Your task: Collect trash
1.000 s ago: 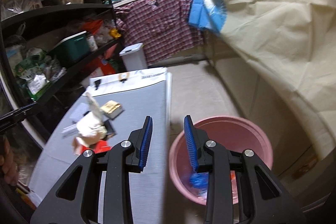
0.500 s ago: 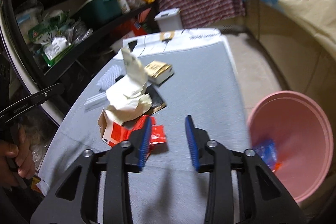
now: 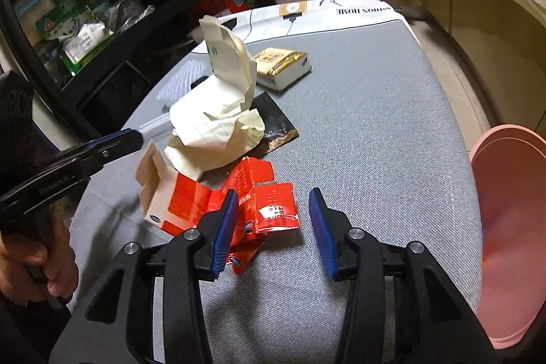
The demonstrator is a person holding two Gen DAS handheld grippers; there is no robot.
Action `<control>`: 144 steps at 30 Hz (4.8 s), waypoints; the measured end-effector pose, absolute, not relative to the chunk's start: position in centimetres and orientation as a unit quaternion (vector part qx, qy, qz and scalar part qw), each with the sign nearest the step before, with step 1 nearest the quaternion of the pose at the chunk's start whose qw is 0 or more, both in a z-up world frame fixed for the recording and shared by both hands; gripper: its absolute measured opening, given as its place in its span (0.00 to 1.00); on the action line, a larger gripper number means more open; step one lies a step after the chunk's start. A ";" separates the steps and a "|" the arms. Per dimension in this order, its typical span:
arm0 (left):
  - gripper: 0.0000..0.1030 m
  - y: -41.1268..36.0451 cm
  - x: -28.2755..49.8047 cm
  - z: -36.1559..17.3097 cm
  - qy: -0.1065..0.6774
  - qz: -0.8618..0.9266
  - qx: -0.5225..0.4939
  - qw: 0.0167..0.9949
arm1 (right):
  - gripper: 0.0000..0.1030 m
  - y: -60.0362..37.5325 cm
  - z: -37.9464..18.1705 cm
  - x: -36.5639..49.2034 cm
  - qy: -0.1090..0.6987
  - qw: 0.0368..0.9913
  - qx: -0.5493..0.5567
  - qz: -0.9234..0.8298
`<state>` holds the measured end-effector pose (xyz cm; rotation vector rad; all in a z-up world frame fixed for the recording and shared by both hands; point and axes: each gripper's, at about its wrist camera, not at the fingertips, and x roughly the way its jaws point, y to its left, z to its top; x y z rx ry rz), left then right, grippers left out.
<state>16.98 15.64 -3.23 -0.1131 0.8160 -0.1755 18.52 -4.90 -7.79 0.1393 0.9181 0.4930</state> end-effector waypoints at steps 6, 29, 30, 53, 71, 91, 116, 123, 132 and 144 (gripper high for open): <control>0.37 15.2 19.0 -4.9 0.413 -0.099 -0.065 0.903 | 0.43 -4.6 -8.4 18.9 0.445 0.860 0.063 0.243; 0.08 12.6 17.8 -3.7 0.409 -0.134 -0.032 0.902 | 0.23 -4.1 -6.4 17.0 0.430 0.859 0.030 0.276; 0.07 12.4 17.6 -3.5 0.407 -0.135 -0.030 0.903 | 0.23 -4.3 -6.1 16.8 0.427 0.861 0.031 0.274; 0.05 11.4 12.2 1.7 0.341 -0.106 -0.019 0.934 | 0.23 -8.4 -2.0 12.5 0.369 0.909 0.021 0.193; 0.05 9.3 9.5 2.6 0.324 -0.093 -0.048 0.940 | 0.23 -15.4 4.4 10.8 0.309 0.945 0.036 0.103; 0.05 6.0 9.3 2.0 0.327 -0.110 -0.027 0.938 | 0.23 -24.3 4.3 10.9 0.285 0.956 0.062 0.015; 0.05 -5.9 12.5 1.5 0.336 -0.176 -0.006 0.925 | 0.23 -30.0 2.3 13.2 0.290 0.949 0.108 -0.064; 0.05 -9.0 13.8 0.3 0.350 -0.196 0.002 0.916 | 0.23 -30.6 1.8 13.9 0.292 0.947 0.108 -0.078; 0.05 -10.9 15.3 -1.8 0.374 -0.211 0.001 0.903 | 0.23 -31.1 0.9 15.1 0.306 0.941 0.110 -0.091; 0.05 -12.8 17.1 -3.2 0.389 -0.227 0.002 0.893 | 0.23 -31.0 0.1 16.4 0.316 0.939 0.102 -0.093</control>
